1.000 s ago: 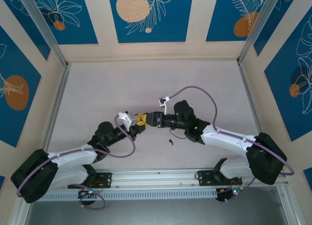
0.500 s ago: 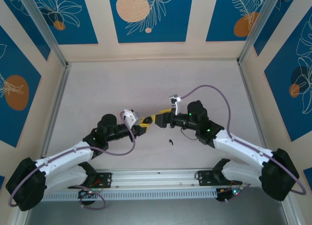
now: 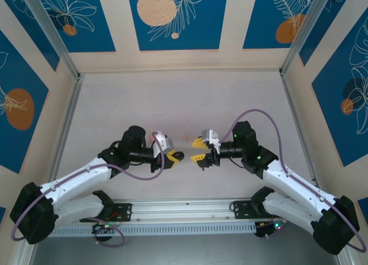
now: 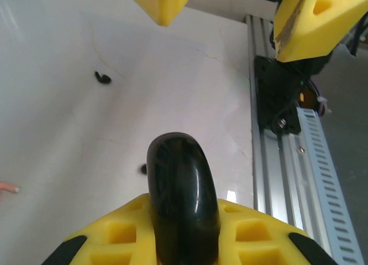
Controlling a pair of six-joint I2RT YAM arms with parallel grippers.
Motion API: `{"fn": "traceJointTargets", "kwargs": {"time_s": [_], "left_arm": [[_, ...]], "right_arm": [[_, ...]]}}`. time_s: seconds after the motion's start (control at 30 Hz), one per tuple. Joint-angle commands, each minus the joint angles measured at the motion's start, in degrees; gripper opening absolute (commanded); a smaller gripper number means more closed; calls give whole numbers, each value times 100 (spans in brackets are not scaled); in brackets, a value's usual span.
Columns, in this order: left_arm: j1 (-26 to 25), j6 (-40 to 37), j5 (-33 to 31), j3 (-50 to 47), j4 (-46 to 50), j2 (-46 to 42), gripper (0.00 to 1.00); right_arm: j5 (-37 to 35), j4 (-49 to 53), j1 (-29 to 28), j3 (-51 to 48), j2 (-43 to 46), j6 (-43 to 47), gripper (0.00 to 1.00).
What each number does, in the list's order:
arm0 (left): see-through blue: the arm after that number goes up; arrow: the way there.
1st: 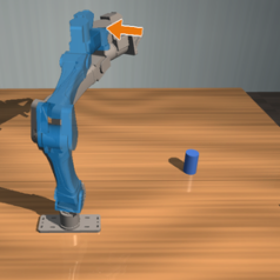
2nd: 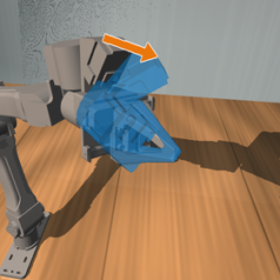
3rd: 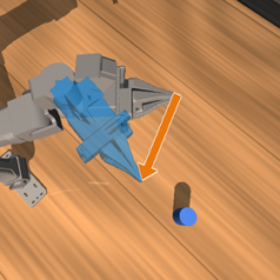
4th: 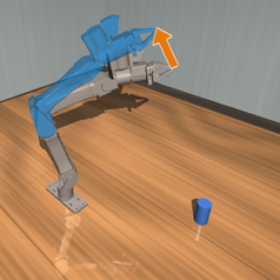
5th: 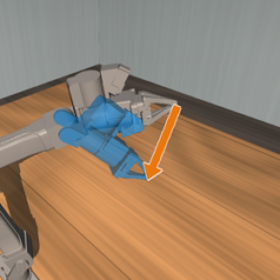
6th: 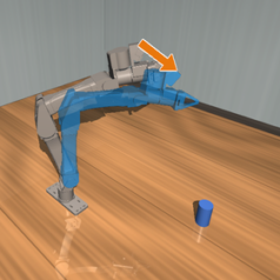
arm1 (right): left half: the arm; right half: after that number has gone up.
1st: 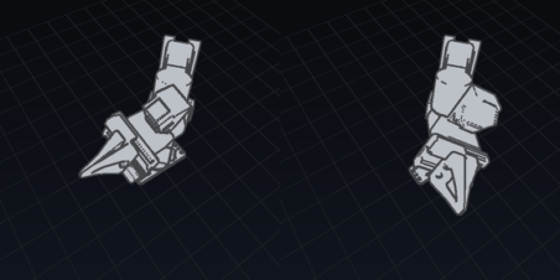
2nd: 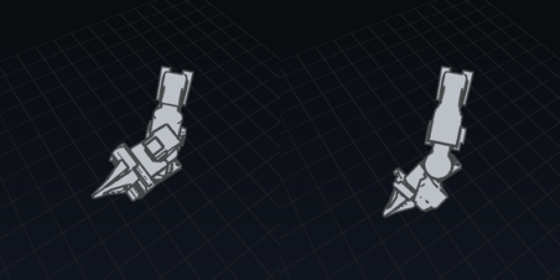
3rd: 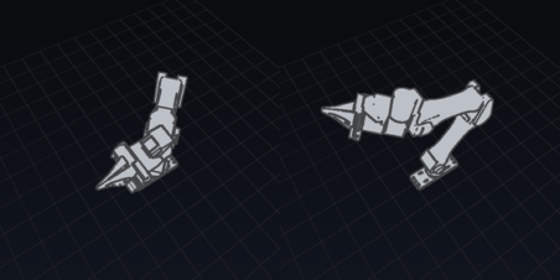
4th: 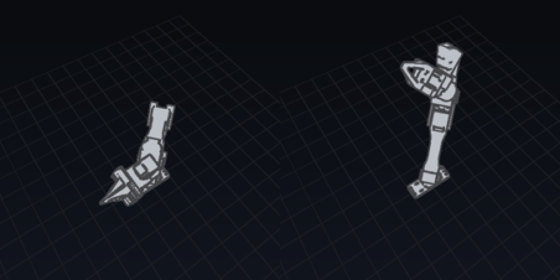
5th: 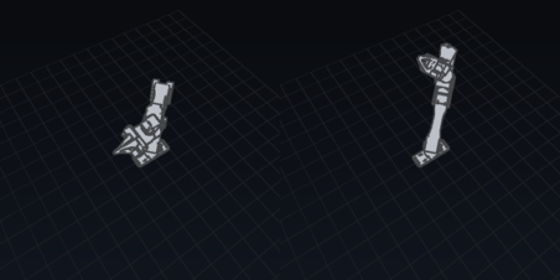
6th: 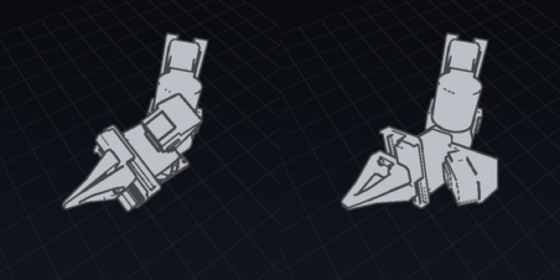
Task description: Insert wireless bluetooth earbuds into charging case
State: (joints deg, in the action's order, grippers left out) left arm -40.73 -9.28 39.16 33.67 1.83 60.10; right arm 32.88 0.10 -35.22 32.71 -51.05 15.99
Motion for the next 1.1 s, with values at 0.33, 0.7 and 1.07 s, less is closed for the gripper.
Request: {"fn": "traceJointTargets", "kwargs": {"time_s": [0.33,0.7,1.07], "left_arm": [[61,-663,422,324,642,-56,10],[64,-662,348,249,573,-174,10],[65,-692,103,246,498,-87,16]], "right_arm": [[399,2064,-491,1367,-1521,2019,51],[793,2758,-668,2258,-2640,2313,46],[1001,2811,-523,2353,-2771,2576,13]]}}
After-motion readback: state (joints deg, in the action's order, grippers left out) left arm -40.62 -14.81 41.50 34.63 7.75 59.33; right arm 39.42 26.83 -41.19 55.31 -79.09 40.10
